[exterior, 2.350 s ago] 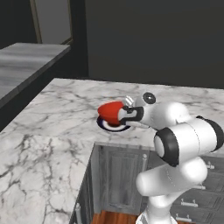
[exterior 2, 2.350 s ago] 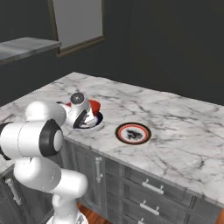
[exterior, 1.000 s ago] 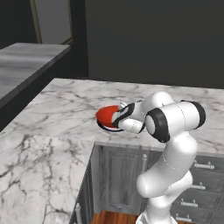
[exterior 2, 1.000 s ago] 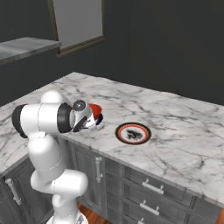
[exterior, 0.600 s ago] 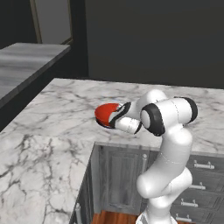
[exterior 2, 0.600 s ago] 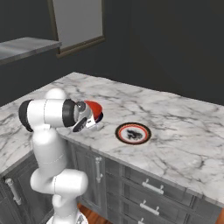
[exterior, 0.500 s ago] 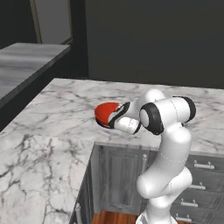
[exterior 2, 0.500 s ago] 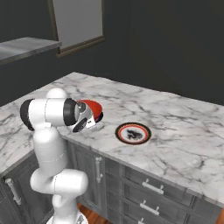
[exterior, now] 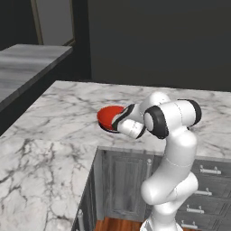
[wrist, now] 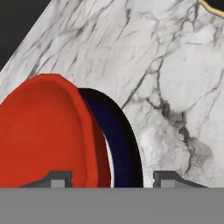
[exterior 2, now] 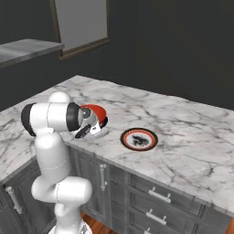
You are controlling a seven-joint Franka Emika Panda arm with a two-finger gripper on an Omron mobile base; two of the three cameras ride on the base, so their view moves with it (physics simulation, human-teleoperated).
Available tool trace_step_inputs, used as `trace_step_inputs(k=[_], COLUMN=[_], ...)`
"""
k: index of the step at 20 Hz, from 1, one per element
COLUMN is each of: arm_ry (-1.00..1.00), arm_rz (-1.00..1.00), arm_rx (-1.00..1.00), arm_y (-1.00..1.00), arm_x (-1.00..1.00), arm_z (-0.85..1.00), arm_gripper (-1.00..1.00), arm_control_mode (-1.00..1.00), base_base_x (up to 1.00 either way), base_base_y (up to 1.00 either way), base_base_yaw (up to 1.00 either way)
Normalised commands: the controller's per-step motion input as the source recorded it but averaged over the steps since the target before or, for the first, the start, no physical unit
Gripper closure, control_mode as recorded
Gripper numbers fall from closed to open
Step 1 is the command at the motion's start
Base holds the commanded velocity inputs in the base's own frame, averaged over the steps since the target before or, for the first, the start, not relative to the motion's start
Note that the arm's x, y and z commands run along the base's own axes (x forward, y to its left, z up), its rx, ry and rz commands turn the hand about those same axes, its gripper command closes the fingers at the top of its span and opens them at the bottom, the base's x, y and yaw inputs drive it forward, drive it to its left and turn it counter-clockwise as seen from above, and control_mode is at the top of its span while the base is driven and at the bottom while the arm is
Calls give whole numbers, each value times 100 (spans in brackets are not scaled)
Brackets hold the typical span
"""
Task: Move the bowls from the cabinet to the plates on the dining table.
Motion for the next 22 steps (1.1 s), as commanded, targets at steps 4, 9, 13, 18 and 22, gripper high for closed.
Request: trace_step_inputs(k=[4, 9, 13, 18, 22], arm_ry=[2, 0, 0, 2, 4], arm_rz=[0, 0, 0, 0, 0], arm_rx=[2, 1, 2, 3, 4], arm_y=[-4, -2, -5, -5, -3], arm_x=[0, -1, -9, -11, -14], arm_z=[43, 44, 46, 45, 43], arm_gripper=[-100, -100, -100, -100, -100], arm_control_mode=[-100, -100, -100, -100, -100], base_base_x=[0, 0, 0, 0, 0], base_base_y=[0, 0, 0, 0, 0], base_base_yaw=[0, 0, 0, 0, 0])
